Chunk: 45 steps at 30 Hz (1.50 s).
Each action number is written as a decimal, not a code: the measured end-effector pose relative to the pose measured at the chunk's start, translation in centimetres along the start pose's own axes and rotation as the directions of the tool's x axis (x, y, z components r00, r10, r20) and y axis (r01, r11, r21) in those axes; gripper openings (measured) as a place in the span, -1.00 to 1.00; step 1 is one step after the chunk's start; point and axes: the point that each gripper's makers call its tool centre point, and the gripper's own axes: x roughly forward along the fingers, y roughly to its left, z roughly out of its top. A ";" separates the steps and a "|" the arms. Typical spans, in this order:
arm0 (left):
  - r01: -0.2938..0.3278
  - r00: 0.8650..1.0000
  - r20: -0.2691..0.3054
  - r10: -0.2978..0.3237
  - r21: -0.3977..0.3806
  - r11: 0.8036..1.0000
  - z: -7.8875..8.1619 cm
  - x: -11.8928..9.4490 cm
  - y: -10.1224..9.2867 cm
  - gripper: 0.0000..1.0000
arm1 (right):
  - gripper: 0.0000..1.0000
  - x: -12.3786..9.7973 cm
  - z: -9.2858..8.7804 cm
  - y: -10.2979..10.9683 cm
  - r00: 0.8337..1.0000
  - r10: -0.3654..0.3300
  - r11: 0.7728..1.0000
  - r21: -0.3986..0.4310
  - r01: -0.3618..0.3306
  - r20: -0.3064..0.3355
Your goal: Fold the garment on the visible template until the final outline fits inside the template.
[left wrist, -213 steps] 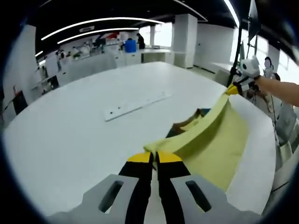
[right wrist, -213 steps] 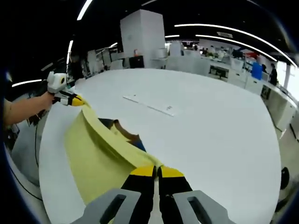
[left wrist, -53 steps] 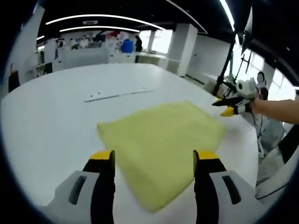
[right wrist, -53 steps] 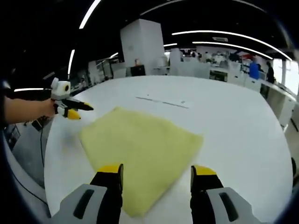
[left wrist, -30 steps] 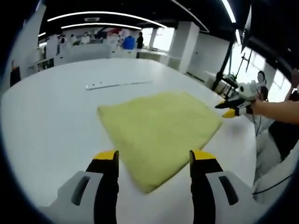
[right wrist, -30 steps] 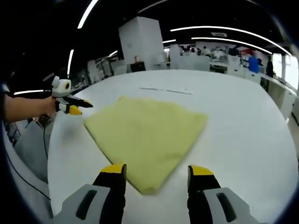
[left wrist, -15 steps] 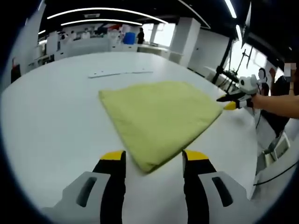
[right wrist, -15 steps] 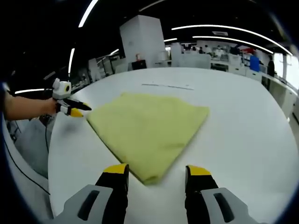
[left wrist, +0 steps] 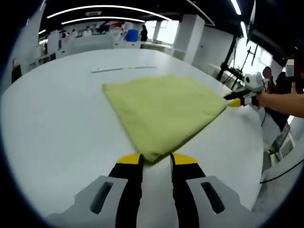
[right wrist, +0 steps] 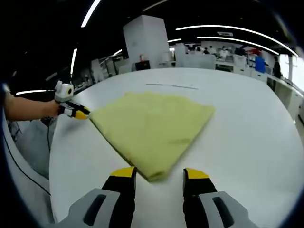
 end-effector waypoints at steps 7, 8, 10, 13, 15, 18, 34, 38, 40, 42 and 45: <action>-0.002 1.000 0.015 0.002 -0.012 1.000 0.4 0.0 0.1 -0.75 | -0.56 -0.2 -0.7 0.2 1.000 0.003 1.000 -0.014 -0.003 -0.005; -0.002 1.000 0.014 0.002 -0.013 1.000 0.4 0.1 0.1 -0.76 | -0.63 -0.2 -0.8 0.2 1.000 0.003 1.000 -0.015 -0.003 -0.007; 0.001 1.000 0.011 -0.001 -0.011 1.000 0.3 0.1 0.0 -0.80 | -0.76 -0.2 -1.0 0.4 1.000 0.009 1.000 -0.026 -0.010 -0.007; 0.007 1.000 0.007 -0.007 -0.008 1.000 0.2 0.2 -0.1 -0.84 | -0.91 -0.1 -1.1 0.6 1.000 0.015 0.998 -0.055 -0.015 -0.010; 0.009 1.000 0.007 -0.009 -0.008 1.000 0.2 0.3 -0.2 -0.85 | -0.95 0.0 -1.1 0.8 1.000 0.019 0.998 -0.062 -0.020 -0.010; 0.010 1.000 0.005 -0.010 -0.006 1.000 0.2 0.4 -0.3 -0.86 | -0.98 0.2 -1.0 0.9 1.000 0.026 0.998 -0.064 -0.026 -0.008; 0.011 1.000 -0.016 -0.010 0.030 0.999 -0.1 0.2 -0.1 -1.00 | -1.00 -0.3 -1.0 0.2 1.000 0.014 0.996 -0.082 -0.015 -0.011; 0.013 1.000 -0.025 -0.012 0.044 0.999 -0.1 -0.1 0.1 -1.00 | -1.00 -1.0 -1.2 -0.8 1.000 0.000 0.996 -0.093 -0.002 -0.025; 0.019 0.999 -0.028 -0.018 0.052 0.998 -0.1 -0.2 0.1 -1.00 | -1.00 -1.2 -1.2 -0.8 1.000 0.006 0.995 -0.095 -0.008 -0.027; 0.024 0.999 -0.030 -0.022 0.058 0.998 -0.1 -0.3 0.1 -1.00 | -1.00 -1.2 -1.3 -0.7 0.999 0.008 0.994 -0.108 -0.012 -0.033; 0.027 0.999 -0.032 -0.025 0.062 0.998 -0.3 -0.3 0.0 -1.00 | -1.00 -1.3 -1.6 -0.4 0.999 0.016 0.991 -0.133 -0.022 -0.049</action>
